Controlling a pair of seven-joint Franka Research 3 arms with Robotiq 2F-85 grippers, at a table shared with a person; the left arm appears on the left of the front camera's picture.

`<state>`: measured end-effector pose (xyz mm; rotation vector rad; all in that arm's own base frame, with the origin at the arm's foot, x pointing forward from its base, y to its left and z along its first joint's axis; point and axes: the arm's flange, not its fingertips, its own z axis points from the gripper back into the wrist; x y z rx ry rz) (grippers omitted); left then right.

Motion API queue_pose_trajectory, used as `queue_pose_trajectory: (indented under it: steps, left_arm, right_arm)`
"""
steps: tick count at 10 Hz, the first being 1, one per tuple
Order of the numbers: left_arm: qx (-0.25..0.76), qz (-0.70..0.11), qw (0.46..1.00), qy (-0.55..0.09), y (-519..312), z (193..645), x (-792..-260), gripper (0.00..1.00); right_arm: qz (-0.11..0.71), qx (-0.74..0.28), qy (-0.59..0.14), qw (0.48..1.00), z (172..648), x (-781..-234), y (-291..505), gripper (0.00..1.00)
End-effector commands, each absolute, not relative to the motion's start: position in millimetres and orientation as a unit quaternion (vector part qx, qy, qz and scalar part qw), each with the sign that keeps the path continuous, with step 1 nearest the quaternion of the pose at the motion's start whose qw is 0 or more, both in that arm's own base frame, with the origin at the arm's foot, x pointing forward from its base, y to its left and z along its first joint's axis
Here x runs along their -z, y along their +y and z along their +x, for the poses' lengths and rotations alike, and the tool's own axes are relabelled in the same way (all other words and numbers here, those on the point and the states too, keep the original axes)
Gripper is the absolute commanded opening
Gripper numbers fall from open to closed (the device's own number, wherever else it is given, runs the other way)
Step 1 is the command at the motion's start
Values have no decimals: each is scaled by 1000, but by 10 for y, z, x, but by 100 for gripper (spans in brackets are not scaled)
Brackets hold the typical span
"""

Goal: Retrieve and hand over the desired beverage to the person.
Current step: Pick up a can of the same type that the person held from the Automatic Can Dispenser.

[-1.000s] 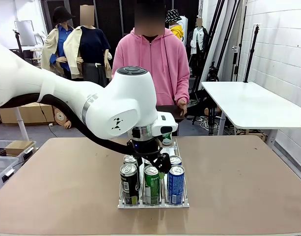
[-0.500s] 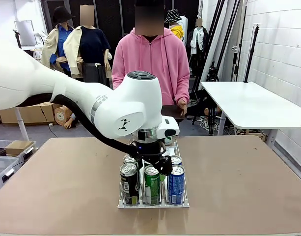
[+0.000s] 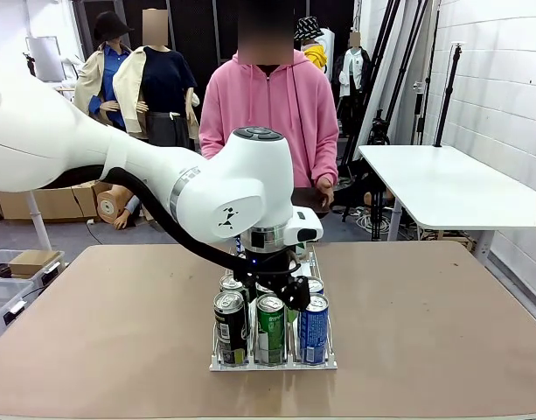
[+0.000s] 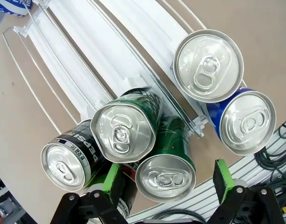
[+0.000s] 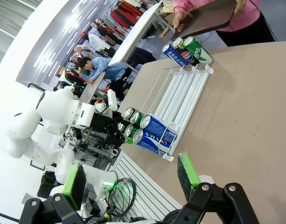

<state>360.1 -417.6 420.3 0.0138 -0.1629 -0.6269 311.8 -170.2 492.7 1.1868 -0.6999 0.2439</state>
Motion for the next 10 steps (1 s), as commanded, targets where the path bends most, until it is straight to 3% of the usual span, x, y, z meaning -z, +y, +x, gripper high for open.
queue_pose_trajectory:
  steps: [1,10]
  left_arm:
    - [284,9,957,-66,-4223,3625,-4209,100]
    - [272,-1,961,-51,-4186,3705,-4138,100]
  right_arm:
    - [548,-118,-325,761,3115,-4923,-1704,100]
    - [548,-118,-325,761,3115,-4923,-1704,100]
